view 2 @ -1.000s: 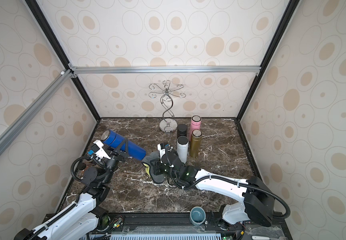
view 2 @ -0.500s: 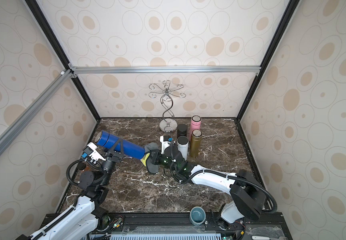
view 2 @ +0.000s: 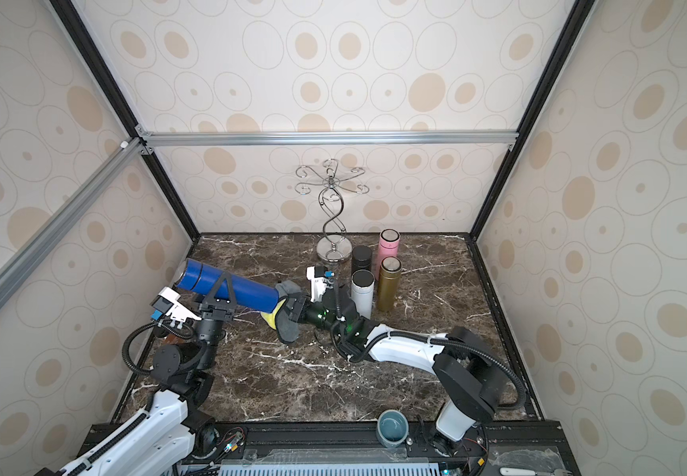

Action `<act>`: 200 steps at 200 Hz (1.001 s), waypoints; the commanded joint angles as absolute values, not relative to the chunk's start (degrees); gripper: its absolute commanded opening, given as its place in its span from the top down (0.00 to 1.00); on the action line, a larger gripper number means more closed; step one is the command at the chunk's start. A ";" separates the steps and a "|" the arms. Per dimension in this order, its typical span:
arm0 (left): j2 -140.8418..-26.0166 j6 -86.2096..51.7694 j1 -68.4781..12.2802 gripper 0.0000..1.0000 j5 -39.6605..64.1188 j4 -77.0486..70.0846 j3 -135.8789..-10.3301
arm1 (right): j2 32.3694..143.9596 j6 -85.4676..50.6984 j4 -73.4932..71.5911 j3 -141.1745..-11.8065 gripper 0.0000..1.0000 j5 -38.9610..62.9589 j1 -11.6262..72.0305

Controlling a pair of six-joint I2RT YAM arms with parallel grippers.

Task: Wipe the surface of the thermos
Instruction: Wipe the dirt from the surface of the thermos.

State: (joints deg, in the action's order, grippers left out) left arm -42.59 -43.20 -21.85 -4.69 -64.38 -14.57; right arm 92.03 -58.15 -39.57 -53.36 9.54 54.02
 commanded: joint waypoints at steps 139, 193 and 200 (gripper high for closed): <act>-47.37 -36.14 -22.37 1.00 -6.23 -68.51 -14.00 | 83.61 -55.47 -33.60 -51.31 1.00 14.42 63.31; -49.58 -38.39 -22.36 1.00 -1.76 -72.05 -13.79 | 88.11 -49.65 -28.14 -57.92 1.00 9.33 63.31; -49.45 -38.48 -22.41 1.00 -0.89 -72.03 -13.88 | 88.82 -48.26 -27.99 -58.83 1.00 8.88 63.31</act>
